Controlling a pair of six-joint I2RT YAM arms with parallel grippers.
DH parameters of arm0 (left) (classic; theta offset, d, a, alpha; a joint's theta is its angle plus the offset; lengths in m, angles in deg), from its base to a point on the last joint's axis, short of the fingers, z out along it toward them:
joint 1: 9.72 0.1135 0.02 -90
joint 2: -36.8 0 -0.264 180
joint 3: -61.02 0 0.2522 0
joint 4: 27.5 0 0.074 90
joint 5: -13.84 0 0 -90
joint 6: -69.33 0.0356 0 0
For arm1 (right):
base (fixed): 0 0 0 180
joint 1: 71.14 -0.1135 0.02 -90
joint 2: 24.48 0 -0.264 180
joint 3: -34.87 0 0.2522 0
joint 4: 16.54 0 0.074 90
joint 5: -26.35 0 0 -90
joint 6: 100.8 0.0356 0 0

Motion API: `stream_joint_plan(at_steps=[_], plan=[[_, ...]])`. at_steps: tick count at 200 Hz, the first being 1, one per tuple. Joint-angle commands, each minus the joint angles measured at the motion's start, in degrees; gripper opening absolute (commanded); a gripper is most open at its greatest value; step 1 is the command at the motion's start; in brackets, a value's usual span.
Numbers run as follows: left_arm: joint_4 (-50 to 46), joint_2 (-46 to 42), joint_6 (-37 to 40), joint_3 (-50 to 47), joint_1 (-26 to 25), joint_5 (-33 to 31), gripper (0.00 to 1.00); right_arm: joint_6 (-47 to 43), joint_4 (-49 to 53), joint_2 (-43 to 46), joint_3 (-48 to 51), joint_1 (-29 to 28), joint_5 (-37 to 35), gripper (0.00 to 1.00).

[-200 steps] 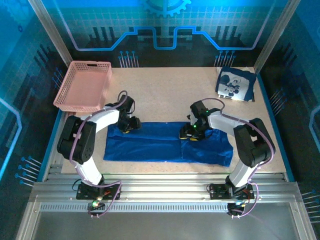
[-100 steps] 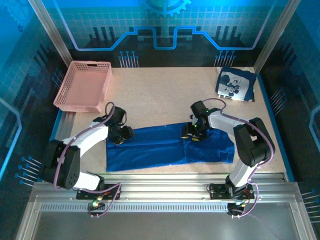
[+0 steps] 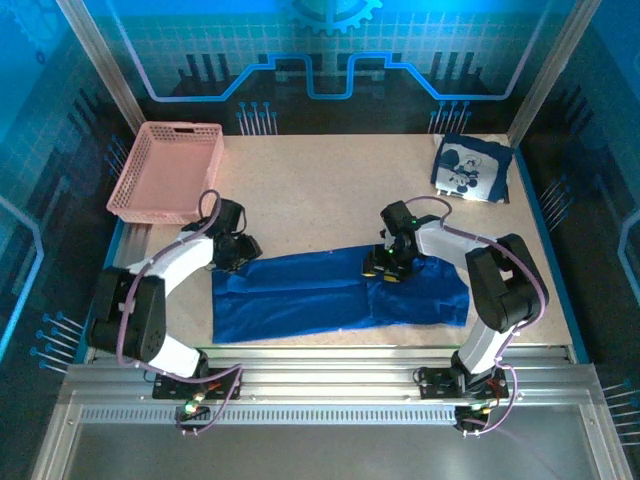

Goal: Fold and stack the t-shirts

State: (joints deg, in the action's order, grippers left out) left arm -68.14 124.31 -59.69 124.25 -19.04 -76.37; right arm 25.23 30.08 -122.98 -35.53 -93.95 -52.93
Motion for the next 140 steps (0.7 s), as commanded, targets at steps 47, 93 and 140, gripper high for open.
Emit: stream_joint_plan(at_steps=[47, 93, 140], plan=[[-7.5, 1.4, 4.0, -0.1, 1.7, 5.7, 0.50, -0.3, 4.3, -4.0, 0.0, 1.3, -5.1, 0.59], [-11.9, -5.9, 1.6, -7.3, 1.9, 6.8, 0.50, -0.2, 5.3, -6.3, -2.0, 1.4, -5.5, 0.59], [-15.4, -12.3, 0.6, -9.2, 2.7, 0.8, 0.50, -0.3, 7.0, -5.8, -3.0, 1.9, -6.1, 0.59]])
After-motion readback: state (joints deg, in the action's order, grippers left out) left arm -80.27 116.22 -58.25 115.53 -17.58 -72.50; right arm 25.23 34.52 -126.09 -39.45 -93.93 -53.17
